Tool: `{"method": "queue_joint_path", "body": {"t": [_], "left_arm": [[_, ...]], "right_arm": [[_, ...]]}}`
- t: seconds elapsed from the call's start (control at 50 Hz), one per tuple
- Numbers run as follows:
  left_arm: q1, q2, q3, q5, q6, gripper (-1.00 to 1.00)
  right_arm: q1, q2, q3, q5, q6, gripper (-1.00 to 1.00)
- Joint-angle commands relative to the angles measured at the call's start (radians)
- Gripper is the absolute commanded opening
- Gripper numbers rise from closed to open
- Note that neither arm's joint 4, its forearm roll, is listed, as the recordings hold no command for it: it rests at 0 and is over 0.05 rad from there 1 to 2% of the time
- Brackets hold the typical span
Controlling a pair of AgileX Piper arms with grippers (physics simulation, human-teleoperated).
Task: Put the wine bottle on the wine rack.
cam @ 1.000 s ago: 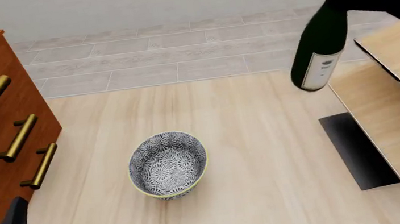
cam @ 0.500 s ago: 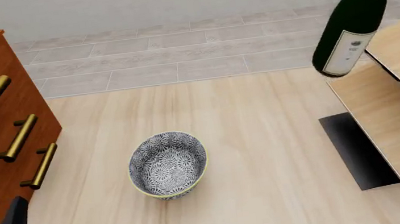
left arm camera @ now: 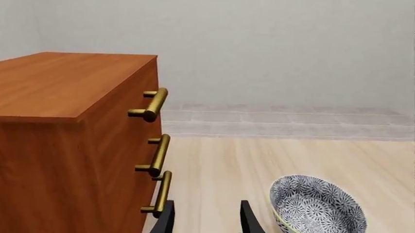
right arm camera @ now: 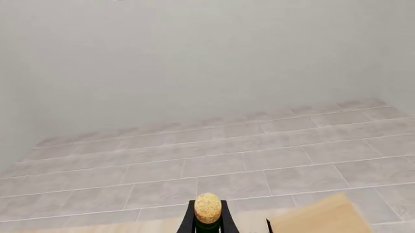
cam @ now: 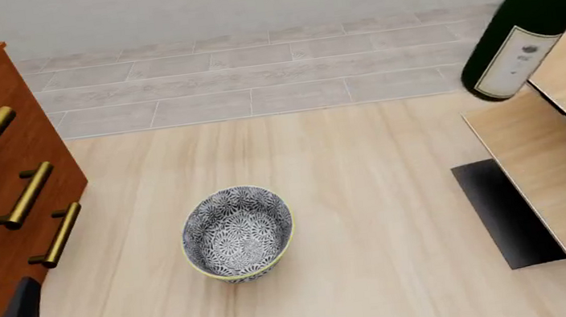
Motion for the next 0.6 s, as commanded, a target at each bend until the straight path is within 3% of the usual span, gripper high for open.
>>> {"method": "queue_joint_path", "body": {"t": [0.02,0.6], "left_arm": [[-0.004,0.000,0.001,-0.001,-0.002,1.00],[-0.007,0.000,0.000,0.004,-0.009,1.00]], "right_arm": [[-0.059,0.007,-0.003,-0.005,0.045,-1.00],[-0.229,0.025,-0.001,0.004,0.113,-1.00]]}}
